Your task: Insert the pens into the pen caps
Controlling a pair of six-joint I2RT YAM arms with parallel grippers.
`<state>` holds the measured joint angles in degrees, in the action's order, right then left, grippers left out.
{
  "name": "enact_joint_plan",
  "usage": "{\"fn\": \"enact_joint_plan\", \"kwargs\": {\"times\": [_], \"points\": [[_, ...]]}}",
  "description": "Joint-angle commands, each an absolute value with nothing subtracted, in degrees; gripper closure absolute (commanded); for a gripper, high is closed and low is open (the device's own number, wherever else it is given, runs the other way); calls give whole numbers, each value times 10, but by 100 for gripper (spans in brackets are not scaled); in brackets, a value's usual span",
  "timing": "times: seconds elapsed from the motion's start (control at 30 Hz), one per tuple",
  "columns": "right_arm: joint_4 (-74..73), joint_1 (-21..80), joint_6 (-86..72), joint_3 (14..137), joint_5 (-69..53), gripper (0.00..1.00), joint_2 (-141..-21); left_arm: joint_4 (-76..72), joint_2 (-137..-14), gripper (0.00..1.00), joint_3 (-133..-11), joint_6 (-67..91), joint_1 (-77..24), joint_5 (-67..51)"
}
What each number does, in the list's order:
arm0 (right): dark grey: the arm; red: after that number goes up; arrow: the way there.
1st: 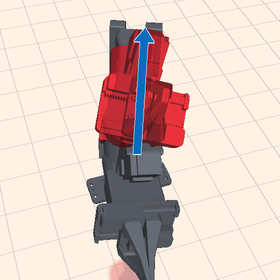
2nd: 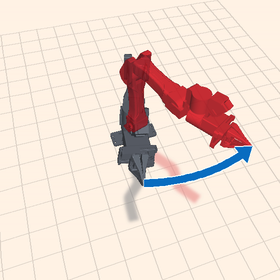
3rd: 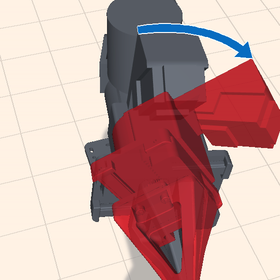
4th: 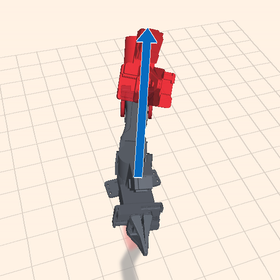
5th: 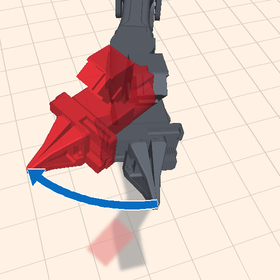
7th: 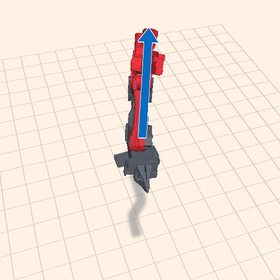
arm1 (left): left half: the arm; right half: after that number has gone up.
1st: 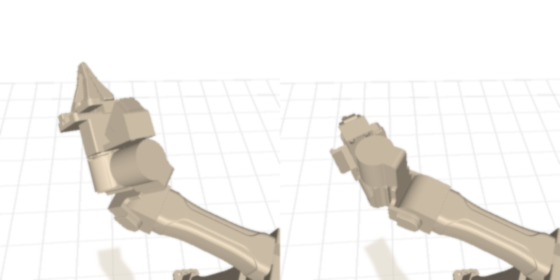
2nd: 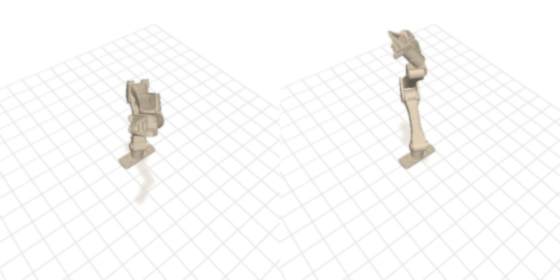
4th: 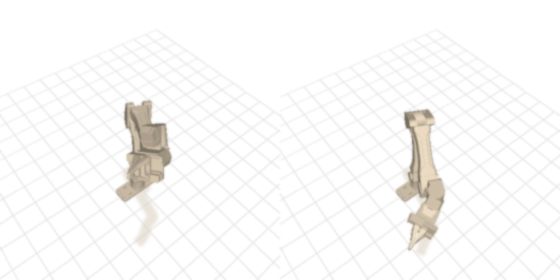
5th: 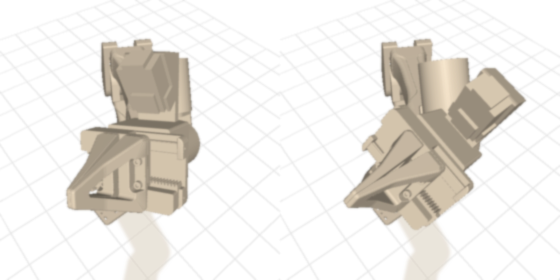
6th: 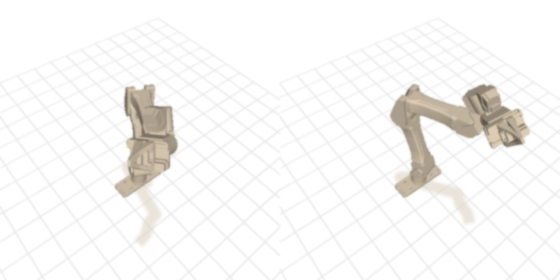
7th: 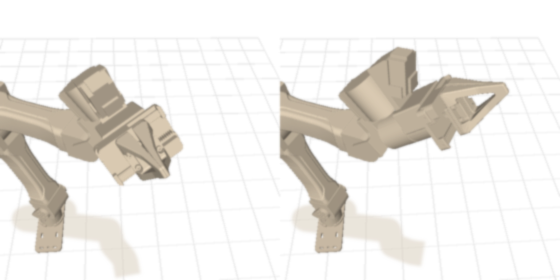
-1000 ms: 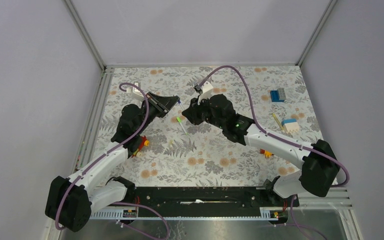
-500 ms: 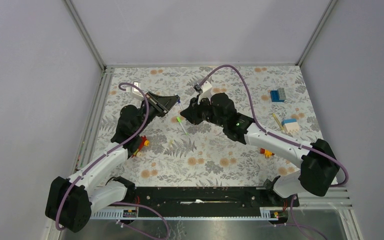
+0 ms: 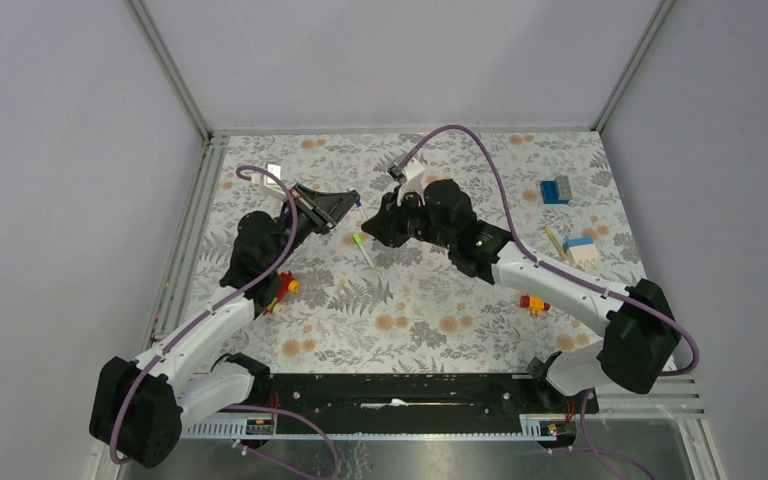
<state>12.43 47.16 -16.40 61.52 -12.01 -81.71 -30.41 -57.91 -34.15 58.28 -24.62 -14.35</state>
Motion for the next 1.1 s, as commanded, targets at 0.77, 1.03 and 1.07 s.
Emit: {"fn": "enact_joint_plan", "kwargs": {"times": [0.77,1.03,1.07], "points": [[76,523,-73,861,162,100,-947,-113,-621,100,-399,618,-273,-200],[119,497,-91,813,-4,100,-901,-149,-596,100,-372,606,-273,-215],[126,490,-96,806,-34,100,-894,-155,-594,100,-368,604,-273,-219]]}}
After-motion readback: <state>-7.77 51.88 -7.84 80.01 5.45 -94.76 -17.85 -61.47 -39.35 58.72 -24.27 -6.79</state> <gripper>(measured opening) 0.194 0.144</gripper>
